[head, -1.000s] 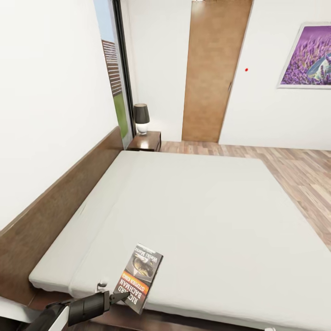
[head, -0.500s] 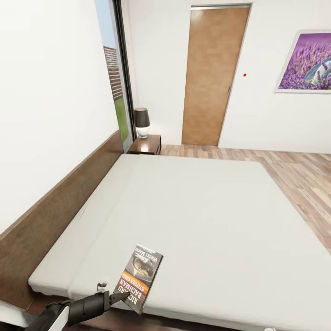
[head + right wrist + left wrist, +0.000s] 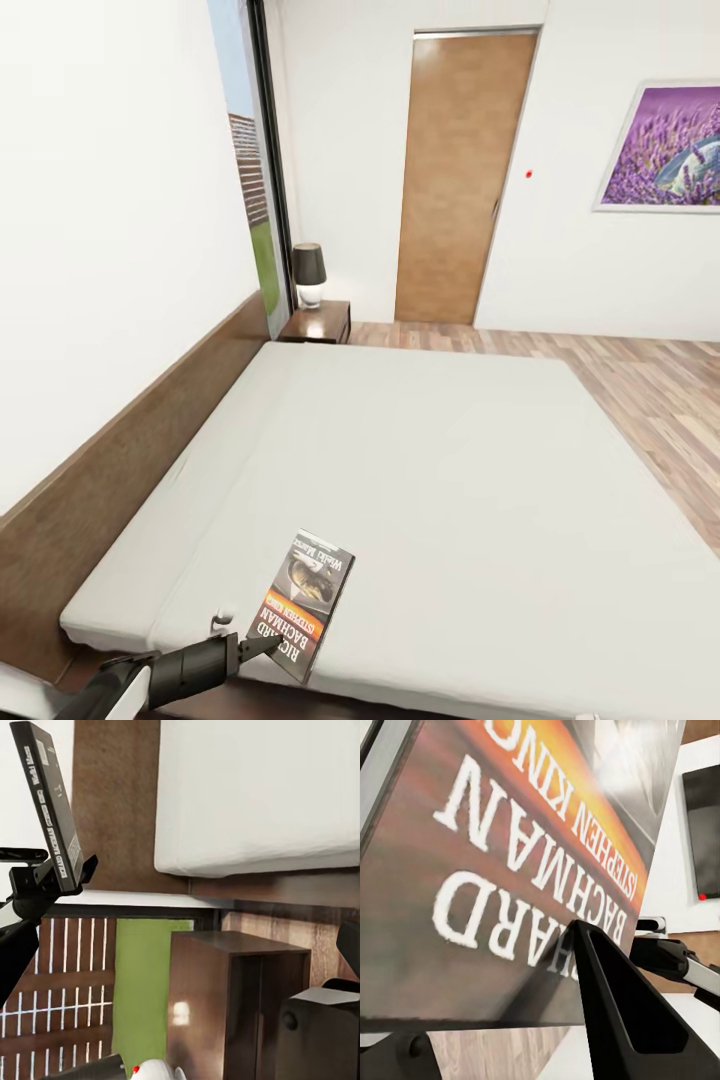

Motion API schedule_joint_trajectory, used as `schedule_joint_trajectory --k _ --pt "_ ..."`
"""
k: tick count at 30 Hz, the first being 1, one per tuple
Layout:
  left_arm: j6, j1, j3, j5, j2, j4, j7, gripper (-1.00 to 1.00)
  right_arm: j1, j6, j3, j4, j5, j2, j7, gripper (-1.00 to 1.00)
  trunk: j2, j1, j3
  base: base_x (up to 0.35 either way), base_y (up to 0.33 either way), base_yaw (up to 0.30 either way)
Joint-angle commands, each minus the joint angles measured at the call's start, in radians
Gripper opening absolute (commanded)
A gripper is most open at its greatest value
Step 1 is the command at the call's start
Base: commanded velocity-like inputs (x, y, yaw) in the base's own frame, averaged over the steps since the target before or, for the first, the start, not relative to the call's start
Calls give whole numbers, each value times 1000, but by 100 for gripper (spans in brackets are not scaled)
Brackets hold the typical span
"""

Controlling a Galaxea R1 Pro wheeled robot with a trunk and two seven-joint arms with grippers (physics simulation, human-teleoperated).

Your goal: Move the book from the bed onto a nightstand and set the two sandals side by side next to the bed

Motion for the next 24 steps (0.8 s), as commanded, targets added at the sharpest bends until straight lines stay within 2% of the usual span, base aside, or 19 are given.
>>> schedule_joint_trajectory --k 1,24 --pt "8 -1 -6 9 1 0 2 -100 -1 10 5 0 -10 -1 0 100 -2 1 0 0 0 0" --pt "8 -1 -6 9 0 0 3 -100 -1 10 5 0 -10 -1 0 100 -2 1 37 0 0 0"
